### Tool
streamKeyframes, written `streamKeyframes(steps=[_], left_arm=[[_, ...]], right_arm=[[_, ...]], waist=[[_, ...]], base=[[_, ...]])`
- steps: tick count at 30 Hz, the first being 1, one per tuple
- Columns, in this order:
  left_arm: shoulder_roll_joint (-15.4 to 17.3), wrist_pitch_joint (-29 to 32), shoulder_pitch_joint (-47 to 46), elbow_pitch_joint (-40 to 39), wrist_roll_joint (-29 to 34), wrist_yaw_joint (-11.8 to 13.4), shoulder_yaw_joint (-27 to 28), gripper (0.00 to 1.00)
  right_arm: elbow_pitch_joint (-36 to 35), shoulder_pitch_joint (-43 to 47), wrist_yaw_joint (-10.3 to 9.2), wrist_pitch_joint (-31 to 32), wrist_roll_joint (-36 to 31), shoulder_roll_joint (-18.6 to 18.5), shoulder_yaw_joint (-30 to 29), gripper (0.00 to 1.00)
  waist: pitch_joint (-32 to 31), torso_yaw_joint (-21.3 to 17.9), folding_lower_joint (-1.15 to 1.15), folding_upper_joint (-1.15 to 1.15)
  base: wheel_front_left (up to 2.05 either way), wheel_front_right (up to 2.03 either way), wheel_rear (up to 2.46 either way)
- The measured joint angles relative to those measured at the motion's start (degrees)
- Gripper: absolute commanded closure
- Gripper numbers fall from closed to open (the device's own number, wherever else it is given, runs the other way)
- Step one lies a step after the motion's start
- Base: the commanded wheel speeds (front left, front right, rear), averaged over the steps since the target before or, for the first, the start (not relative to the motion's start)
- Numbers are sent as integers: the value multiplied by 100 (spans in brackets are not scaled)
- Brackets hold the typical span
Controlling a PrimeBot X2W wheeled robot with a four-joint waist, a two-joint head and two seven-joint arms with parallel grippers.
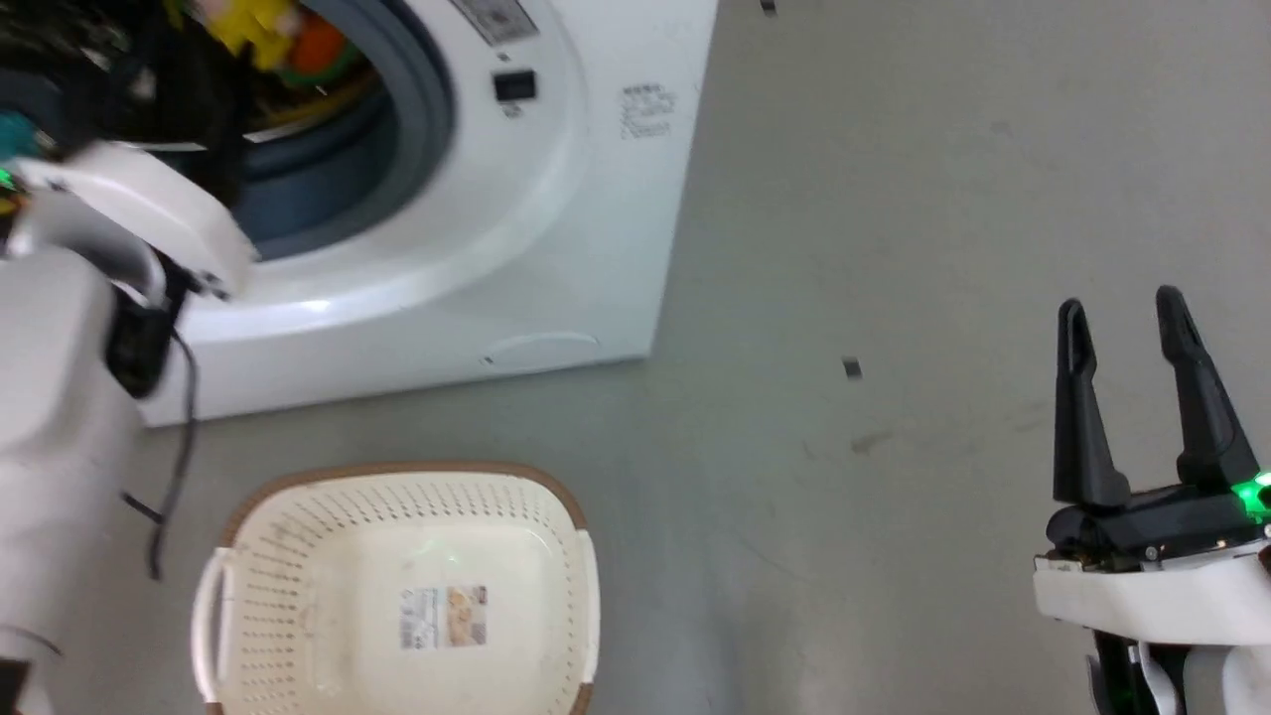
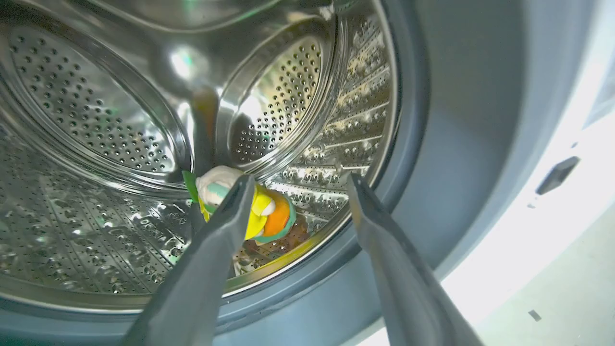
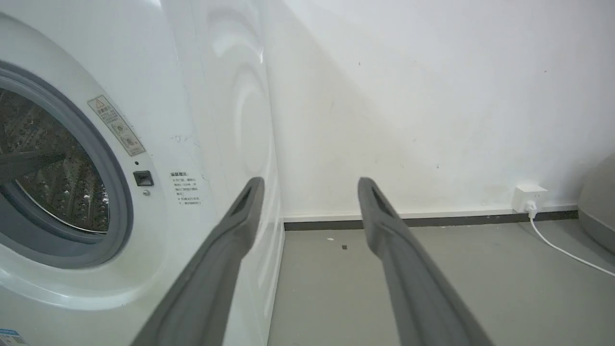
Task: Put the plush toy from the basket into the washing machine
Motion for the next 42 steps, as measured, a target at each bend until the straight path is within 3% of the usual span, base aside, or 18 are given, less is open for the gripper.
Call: streamKeyframes(steps=[5,17,23,35,42], left_arm=[[-283,-97,853,-823,-2,307,122,0],[-735,-103,3712,-3429,468,1432,1046,0],[-1080,-103,4646,-3969,909,1693,1076,0],[-1628,-103,5554,-4053,1334,1720,1317,0],[-1847,-103,5586,-3908,1535,1574,1433,0]], right_arm=[[33,232,-1,0,-113,0,-9,0],[143,715,-1,0,-175,0,40,0],[196,925,-1,0,-101,0,41,0],[341,1178,-1,0,-49,0,40,0],[406,1180,-1,0,7,0,98,0]], waist=[[-602,320,0,0],[-1571,910,-1,0],[-1776,1021,-1,0],[-1911,1108,0,0],[-1921,1165,0,0]], base=[[0,0,0],[0,0,0],[0,0,0],[0,0,0],[0,0,0]])
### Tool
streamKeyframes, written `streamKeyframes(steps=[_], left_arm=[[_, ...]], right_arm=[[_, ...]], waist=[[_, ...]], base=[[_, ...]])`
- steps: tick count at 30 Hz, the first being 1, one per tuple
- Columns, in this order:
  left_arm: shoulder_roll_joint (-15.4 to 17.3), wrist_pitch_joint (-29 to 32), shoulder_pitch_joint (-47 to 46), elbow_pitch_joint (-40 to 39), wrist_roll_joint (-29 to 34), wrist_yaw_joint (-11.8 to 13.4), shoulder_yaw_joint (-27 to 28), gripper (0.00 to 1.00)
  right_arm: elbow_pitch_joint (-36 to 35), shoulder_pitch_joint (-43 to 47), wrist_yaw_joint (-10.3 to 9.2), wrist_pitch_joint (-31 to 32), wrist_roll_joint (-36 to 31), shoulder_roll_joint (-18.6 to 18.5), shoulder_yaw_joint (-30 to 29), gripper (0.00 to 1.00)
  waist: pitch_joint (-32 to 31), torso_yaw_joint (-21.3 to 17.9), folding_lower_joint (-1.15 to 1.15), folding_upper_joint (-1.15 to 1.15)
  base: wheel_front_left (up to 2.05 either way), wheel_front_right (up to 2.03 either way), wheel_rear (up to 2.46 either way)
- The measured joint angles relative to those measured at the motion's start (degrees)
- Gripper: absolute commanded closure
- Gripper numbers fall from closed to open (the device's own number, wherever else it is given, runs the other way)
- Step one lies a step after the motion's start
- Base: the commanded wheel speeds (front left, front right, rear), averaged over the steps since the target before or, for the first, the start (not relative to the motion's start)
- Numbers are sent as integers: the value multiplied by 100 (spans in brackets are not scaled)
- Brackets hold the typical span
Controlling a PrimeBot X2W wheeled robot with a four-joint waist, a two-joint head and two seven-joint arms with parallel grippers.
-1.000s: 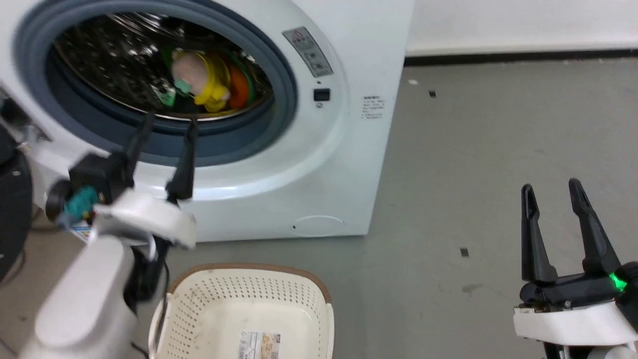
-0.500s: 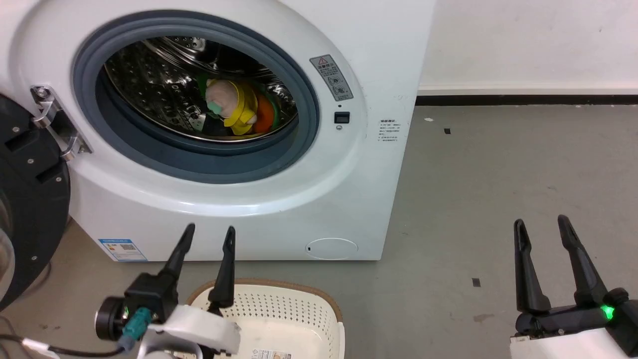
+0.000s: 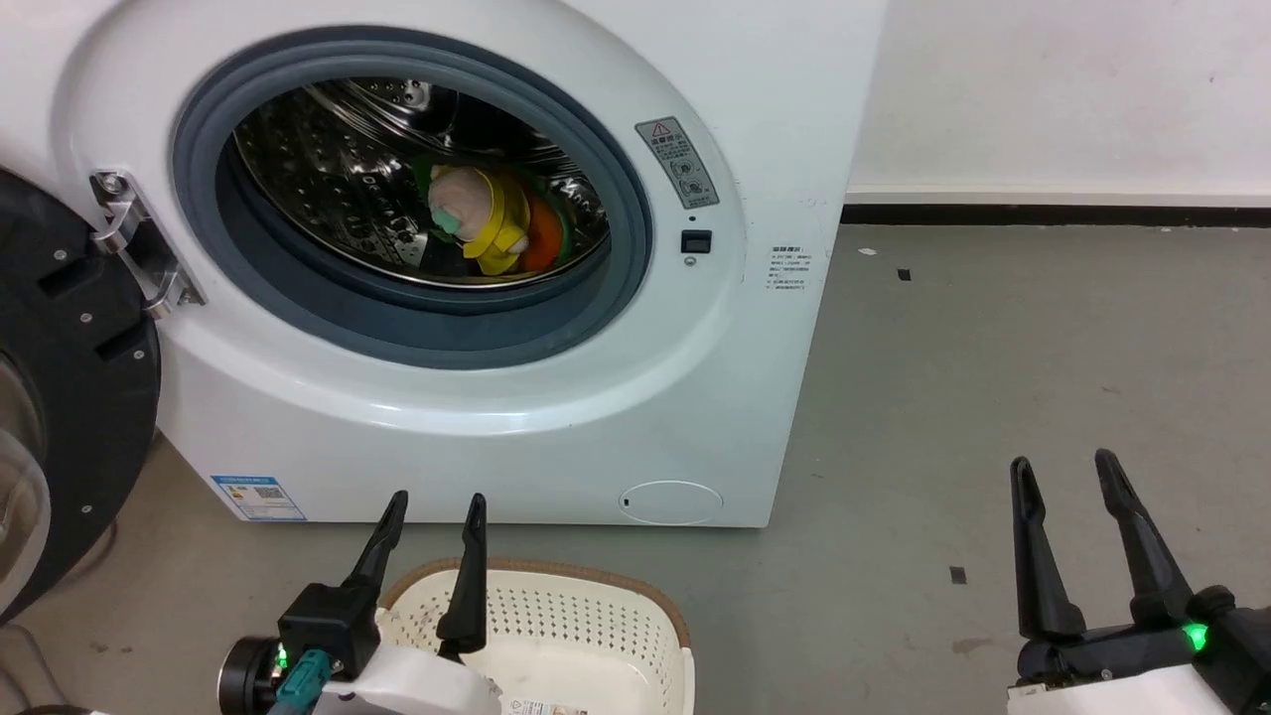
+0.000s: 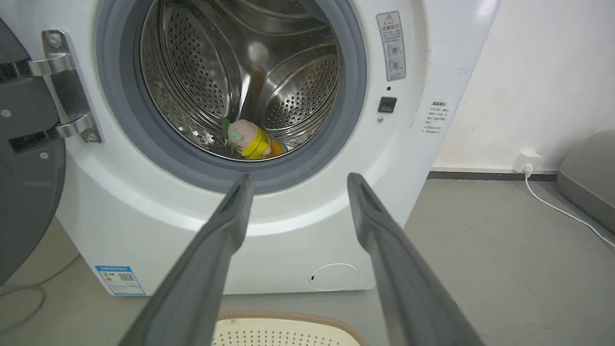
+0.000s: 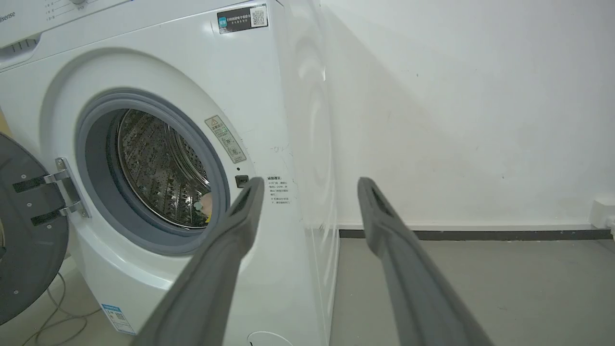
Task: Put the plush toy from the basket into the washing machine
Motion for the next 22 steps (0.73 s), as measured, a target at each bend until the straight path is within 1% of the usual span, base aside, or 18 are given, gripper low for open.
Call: streamKeyframes(steps=[1,8,22], left_arm=[[-56,0,2,56,-27,8,48,100],[-83,20,3,68,-10,11,73,100],[-199,193,3,9,193,-80,272,100]], right_arm=[[3,0,0,0,0,0,7,100],[2,-3,0,9,-3,0,8,100],[78,-19,0,186,-116,0,9,100]], waist=[[-5,5,0,0],[-12,3,0,0],[-39,-15,0,0]], base=[[0,0,0],[0,0,0],[0,0,0]])
